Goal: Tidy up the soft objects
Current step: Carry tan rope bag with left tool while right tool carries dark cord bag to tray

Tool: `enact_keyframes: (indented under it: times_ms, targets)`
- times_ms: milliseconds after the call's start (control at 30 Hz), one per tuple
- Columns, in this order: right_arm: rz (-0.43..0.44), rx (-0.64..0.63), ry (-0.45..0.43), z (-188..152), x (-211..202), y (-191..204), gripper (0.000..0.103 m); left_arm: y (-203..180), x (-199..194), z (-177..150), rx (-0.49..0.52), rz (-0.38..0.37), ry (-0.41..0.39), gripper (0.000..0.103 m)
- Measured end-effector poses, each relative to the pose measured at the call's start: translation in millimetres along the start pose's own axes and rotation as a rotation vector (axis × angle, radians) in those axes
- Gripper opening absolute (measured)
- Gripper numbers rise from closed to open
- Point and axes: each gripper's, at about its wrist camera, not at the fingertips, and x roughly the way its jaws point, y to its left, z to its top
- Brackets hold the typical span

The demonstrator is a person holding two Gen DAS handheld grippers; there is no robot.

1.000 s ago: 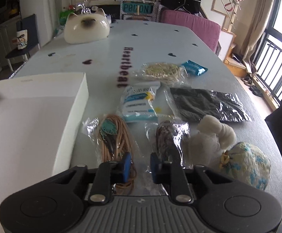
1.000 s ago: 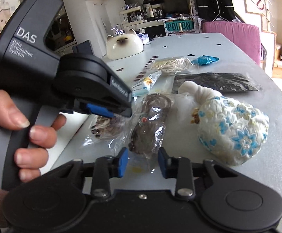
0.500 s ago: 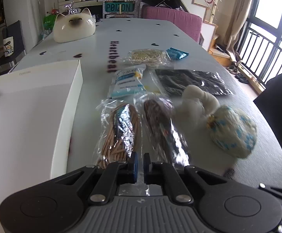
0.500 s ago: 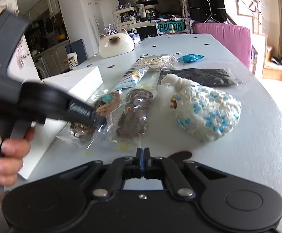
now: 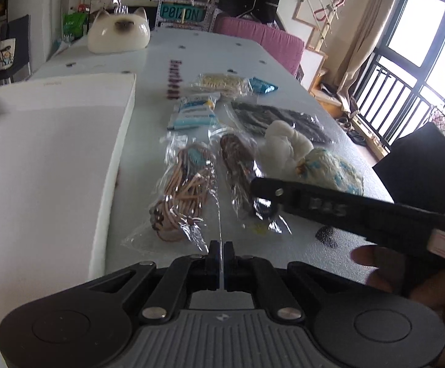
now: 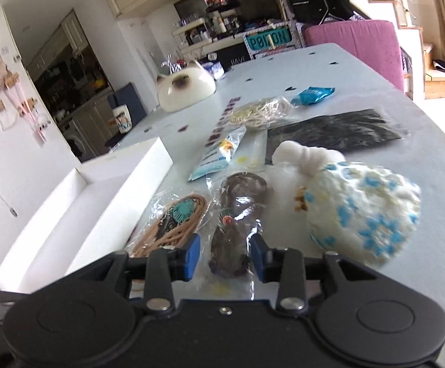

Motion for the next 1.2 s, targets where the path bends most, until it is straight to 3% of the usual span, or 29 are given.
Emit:
enact_keyframes:
  times_ms: [100, 133, 200, 333, 433, 533, 900, 1000, 1200]
  targets:
    - [-0.014, -0.034, 0.020, -1.5, 12.7, 3.2, 0.041, 1.8, -11.4, 4.4, 0.015, 0.014, -0.054, 0.010]
    - [-0.017, -0.050, 0.016, -3.0, 13.7, 3.9, 0.040, 2.1, -13.9, 7.1, 0.021, 0.025, -0.070, 0.021]
    - [-0.037, -0.095, 0.005, -6.6, 10.8, 4.9, 0.025, 2.7, -16.7, 13.0, 0.032, 0.040, -0.098, 0.036]
    - [-0.024, -0.086, 0.000, -12.1, 1.3, -3.0, 0.022, -4.6, -9.9, 26.7, 0.097, 0.066, -0.112, 0.060]
    - [-0.039, -0.098, -0.008, -19.2, -9.4, -5.9, 0.020, -15.9, 7.8, 34.1, 0.196, 0.149, -0.079, 0.061]
    - [-0.049, -0.087, -0.016, -27.1, -23.1, -11.8, 0.019, -20.0, 24.4, 38.5, 0.252, 0.185, -0.041, 0.061]
    - [-0.040, -0.063, -0.027, -61.5, -72.1, -25.3, 0.019, -15.4, 59.0, 46.3, 0.305, 0.272, 0.025, 0.068]
    - [-0.040, -0.065, -0.023, -68.0, -82.3, -27.5, 0.019, -14.9, 58.6, 46.5, 0.301, 0.250, 0.032, 0.066]
    - [-0.070, -0.084, -0.022, -77.0, -101.5, -27.5, 0.018, -23.4, 46.2, 27.6, 0.305, 0.109, 0.049, 0.064]
